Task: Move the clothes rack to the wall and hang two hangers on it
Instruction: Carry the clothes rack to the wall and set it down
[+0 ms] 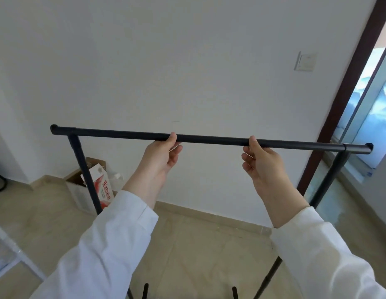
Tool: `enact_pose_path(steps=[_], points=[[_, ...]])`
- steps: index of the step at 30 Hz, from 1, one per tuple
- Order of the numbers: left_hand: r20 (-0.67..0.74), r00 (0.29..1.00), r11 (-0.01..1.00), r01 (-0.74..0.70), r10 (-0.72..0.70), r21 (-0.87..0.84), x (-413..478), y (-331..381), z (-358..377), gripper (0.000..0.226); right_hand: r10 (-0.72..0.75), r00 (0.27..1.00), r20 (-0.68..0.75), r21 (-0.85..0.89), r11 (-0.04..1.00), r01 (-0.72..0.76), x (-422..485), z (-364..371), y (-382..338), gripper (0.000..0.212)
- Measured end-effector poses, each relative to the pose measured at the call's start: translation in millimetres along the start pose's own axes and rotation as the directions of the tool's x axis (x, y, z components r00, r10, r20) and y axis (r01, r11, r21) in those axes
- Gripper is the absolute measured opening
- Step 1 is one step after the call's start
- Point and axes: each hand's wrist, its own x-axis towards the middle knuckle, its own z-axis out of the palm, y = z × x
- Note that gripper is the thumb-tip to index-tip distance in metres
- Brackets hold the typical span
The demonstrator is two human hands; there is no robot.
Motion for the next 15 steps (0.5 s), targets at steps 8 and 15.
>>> enact_pose_path(steps=[8, 15], points=[[0.073, 0.997, 0.999, 0.034, -0.036, 0.027, 72, -15, 44, 0.011, 0.006, 0.997, -0.082, 0.009, 1.000, -0.005, 72, -9, -1, 0.018], [0.157, 0.985, 0.997, 0.075, -0.078, 0.025, 147, -25, 74, 0.011, -0.019, 0.985, -0.172, -0.001, 1.000, 0.020, 133, -2, 0, 0.017]])
